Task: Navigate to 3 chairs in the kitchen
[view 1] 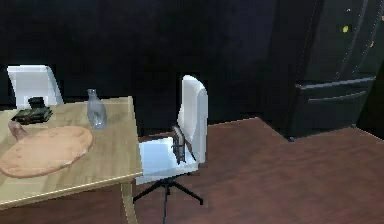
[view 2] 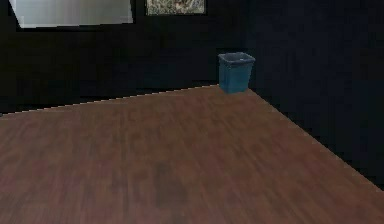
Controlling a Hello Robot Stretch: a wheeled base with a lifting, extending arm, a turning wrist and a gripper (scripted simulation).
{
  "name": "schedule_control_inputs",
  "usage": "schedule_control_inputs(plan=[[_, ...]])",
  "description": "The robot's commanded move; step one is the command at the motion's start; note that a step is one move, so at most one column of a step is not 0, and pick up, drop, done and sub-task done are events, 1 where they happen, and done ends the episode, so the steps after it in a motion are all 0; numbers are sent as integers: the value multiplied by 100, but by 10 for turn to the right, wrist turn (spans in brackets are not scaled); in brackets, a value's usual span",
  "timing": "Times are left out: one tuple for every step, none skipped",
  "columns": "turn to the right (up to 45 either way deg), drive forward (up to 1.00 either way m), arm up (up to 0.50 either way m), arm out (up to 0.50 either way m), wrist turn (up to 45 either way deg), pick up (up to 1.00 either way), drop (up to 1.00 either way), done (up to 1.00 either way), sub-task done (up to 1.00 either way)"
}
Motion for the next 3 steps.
schedule_control_inputs(plan=[[0, 0, 0, 0, 0, 0, 0, 0, 100], [210, 0, 0, 0, 0, 0, 0, 0, 0], [0, 100, 0, 0, 0, 0, 0, 0, 0]])
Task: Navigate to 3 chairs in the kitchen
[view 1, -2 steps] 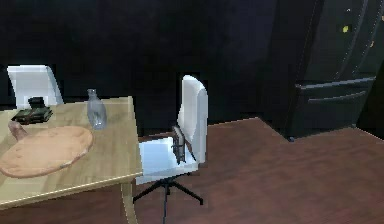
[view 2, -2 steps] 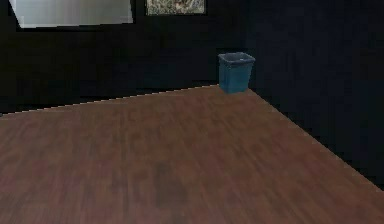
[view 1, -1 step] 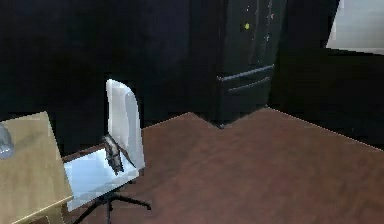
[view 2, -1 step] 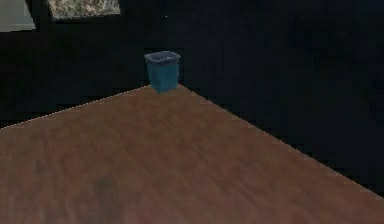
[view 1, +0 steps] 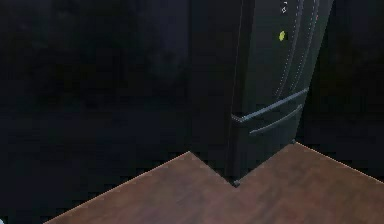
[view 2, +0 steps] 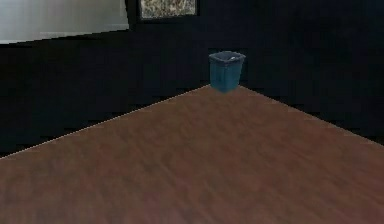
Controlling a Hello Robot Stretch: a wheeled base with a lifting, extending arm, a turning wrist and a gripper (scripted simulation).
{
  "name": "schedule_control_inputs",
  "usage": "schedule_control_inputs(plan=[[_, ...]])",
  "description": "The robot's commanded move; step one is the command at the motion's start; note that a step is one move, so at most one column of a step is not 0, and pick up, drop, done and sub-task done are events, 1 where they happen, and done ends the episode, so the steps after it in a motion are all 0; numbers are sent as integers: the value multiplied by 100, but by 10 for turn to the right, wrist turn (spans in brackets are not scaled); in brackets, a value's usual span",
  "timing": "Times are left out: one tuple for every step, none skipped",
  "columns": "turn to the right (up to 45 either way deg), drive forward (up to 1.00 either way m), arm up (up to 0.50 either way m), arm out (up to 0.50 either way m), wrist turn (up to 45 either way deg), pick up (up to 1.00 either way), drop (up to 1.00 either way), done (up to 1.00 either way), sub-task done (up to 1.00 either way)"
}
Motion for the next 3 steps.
schedule_control_inputs(plan=[[60, 0, 0, 0, 0, 0, 0, 0, 0], [0, 30, 0, 0, 0, 0, 0, 0, 0], [-450, 0, 0, 0, 0, 0, 0, 0, 0]])
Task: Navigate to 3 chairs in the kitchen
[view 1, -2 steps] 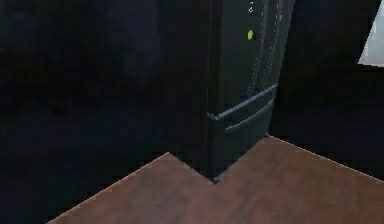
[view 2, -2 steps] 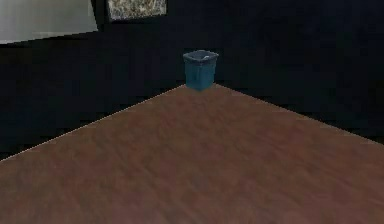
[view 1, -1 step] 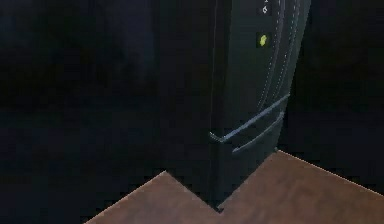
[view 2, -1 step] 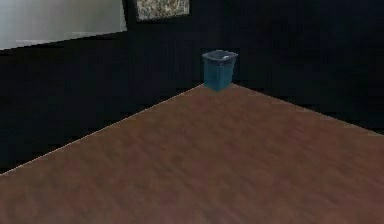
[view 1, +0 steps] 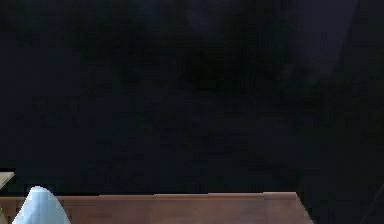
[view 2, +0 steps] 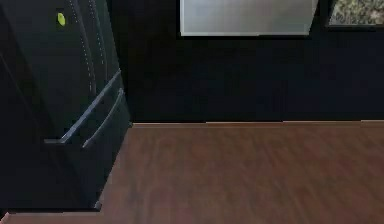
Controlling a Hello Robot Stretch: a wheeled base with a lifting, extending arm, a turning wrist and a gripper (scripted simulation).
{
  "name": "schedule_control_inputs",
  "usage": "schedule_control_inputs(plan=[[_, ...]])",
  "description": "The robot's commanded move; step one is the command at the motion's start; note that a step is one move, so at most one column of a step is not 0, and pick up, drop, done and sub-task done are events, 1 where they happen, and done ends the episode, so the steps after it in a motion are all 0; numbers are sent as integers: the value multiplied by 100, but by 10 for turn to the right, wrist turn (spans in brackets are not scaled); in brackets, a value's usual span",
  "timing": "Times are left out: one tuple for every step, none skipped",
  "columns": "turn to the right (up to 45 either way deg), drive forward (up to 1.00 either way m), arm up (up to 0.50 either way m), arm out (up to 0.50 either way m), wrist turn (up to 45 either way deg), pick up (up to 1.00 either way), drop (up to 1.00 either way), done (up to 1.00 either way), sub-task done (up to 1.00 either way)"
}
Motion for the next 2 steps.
schedule_control_inputs(plan=[[0, 60, 0, 0, 0, 0, 0, 0, 0], [-450, 0, 0, 0, 0, 0, 0, 0, 0]])
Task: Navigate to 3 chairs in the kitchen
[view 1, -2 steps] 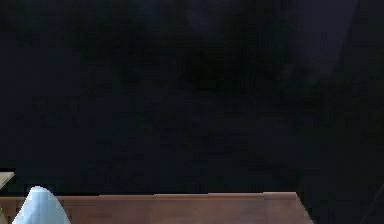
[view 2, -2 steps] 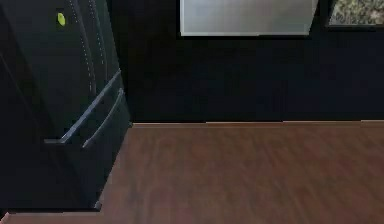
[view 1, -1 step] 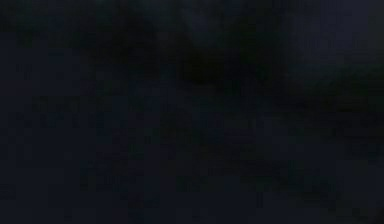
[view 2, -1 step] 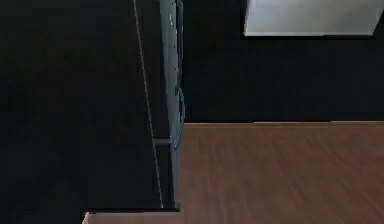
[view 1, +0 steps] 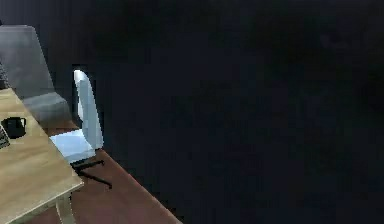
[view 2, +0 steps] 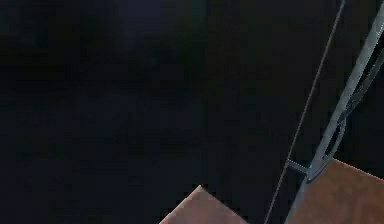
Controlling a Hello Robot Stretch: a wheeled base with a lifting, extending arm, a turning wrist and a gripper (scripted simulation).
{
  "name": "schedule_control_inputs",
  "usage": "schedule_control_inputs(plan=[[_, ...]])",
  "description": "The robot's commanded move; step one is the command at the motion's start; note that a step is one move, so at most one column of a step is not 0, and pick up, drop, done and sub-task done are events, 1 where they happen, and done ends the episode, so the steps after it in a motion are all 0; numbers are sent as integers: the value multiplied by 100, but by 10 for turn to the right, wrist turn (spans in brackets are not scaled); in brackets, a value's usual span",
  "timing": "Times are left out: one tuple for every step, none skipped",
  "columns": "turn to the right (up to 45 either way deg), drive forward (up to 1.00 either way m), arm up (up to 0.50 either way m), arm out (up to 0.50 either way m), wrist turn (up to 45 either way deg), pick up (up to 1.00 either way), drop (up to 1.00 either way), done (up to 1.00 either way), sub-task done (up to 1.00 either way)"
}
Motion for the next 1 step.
schedule_control_inputs(plan=[[-150, 0, 0, 0, 0, 0, 0, 0, 0]])
